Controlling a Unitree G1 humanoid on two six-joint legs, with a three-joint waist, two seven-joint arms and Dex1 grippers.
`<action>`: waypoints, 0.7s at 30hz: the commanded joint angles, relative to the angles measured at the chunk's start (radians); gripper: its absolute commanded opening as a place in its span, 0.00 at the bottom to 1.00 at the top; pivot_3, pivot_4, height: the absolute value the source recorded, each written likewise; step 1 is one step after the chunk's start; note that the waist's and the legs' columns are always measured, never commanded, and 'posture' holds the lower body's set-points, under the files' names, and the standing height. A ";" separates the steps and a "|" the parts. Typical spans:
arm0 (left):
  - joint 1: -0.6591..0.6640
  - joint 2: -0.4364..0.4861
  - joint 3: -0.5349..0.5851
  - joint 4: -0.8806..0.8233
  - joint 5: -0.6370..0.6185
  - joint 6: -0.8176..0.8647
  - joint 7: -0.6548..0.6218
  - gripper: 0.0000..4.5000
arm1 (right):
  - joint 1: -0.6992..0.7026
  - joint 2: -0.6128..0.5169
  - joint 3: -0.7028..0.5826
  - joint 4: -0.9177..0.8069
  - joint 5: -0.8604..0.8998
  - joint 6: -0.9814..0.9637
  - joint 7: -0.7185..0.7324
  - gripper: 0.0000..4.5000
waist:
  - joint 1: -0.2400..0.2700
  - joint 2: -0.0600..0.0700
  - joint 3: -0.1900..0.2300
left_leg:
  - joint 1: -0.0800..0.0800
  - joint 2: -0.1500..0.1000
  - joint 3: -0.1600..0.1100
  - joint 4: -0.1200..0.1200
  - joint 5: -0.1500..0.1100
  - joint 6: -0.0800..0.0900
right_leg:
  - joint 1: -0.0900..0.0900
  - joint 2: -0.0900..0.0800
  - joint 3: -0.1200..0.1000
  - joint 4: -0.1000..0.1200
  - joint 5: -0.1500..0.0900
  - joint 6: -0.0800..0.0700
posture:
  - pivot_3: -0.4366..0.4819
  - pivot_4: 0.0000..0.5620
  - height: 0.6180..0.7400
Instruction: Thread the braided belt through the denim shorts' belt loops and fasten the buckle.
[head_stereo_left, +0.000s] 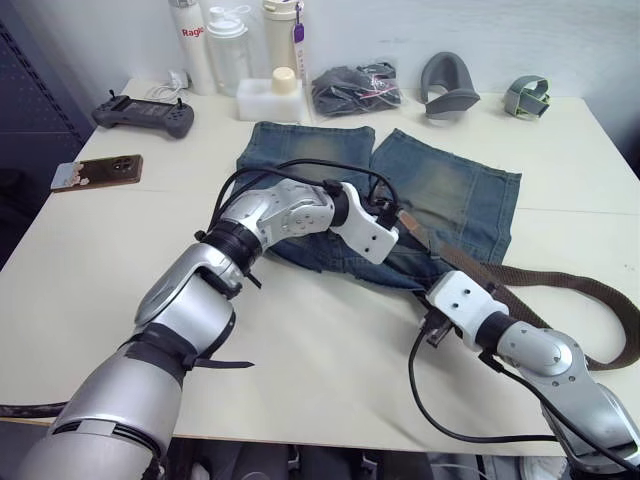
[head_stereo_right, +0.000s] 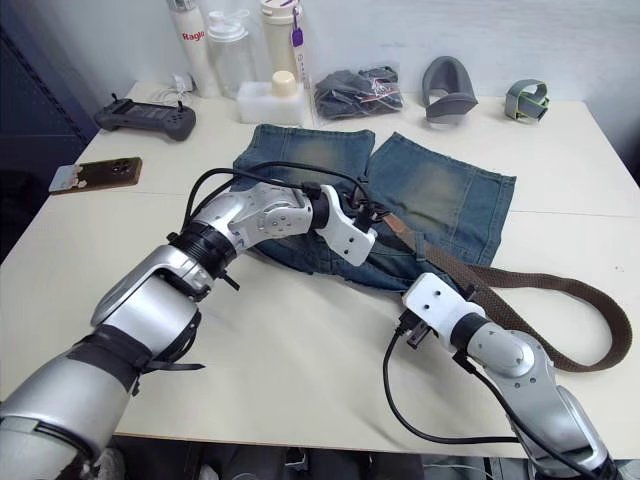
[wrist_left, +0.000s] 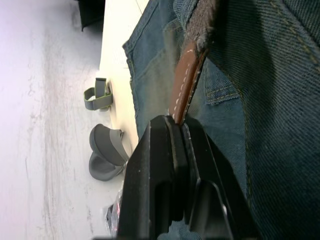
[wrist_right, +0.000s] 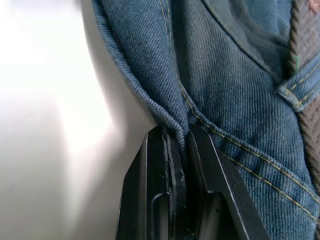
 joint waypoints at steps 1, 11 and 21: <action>0.100 0.231 0.127 -0.213 -0.094 0.153 -0.242 0.01 | 0.007 -0.015 -0.032 0.036 -0.004 0.079 0.004 0.00 | -0.001 0.000 0.000 | 0.000 0.000 0.000 0.000 0.000 0.000 | 0.000 0.000 0.000 0.000 0.000 0.000 | 0.48 0.27 0.25; 0.255 0.326 0.224 -0.593 -0.186 0.388 -0.451 0.01 | -0.056 -0.021 0.009 0.084 0.003 0.081 0.029 0.00 | -0.003 0.001 0.000 | 0.000 -0.002 0.000 0.000 0.001 0.000 | 0.000 0.000 0.000 0.001 0.000 0.000 | 0.48 0.27 0.25; 0.247 0.287 0.251 -0.692 -0.237 0.336 -0.411 0.01 | -0.103 -0.015 0.027 0.129 0.010 0.079 0.041 0.00 | -0.002 0.001 0.000 | 0.001 -0.002 0.000 -0.001 0.001 0.000 | 0.001 0.000 0.001 0.002 -0.001 0.000 | 0.48 0.27 0.25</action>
